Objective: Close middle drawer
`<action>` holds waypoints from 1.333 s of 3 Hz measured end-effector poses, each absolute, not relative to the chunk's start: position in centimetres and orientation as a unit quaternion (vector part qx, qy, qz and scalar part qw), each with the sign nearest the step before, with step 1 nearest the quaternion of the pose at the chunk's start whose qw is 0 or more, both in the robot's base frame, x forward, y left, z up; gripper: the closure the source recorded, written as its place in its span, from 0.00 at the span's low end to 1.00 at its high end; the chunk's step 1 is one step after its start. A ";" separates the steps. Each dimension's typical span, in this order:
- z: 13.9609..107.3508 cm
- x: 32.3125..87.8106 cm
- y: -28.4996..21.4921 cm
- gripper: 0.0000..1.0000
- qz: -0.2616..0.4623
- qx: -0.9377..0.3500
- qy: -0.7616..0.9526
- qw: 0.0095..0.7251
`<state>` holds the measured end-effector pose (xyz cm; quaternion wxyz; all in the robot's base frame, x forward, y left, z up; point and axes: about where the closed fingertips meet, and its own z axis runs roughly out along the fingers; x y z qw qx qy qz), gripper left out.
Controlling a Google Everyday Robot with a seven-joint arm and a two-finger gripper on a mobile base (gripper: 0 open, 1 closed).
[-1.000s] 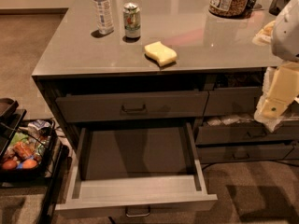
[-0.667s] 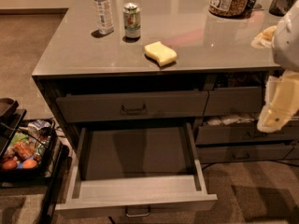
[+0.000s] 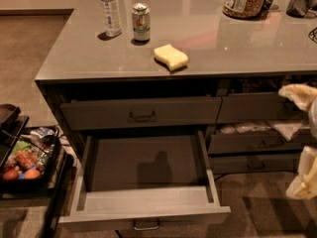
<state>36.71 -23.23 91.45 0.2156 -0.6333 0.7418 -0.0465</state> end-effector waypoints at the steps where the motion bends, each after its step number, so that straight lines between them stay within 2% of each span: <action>1: 85.8 36.7 -24.7 0.00 0.037 -0.627 0.743 0.232; 3: 84.1 36.8 -24.4 0.00 0.046 -0.644 0.723 0.245; 4: 77.6 35.2 -23.4 0.00 0.092 -0.639 0.711 0.280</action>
Offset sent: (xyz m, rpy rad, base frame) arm -0.0053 -0.0127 -0.0344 0.0973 0.0423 0.0146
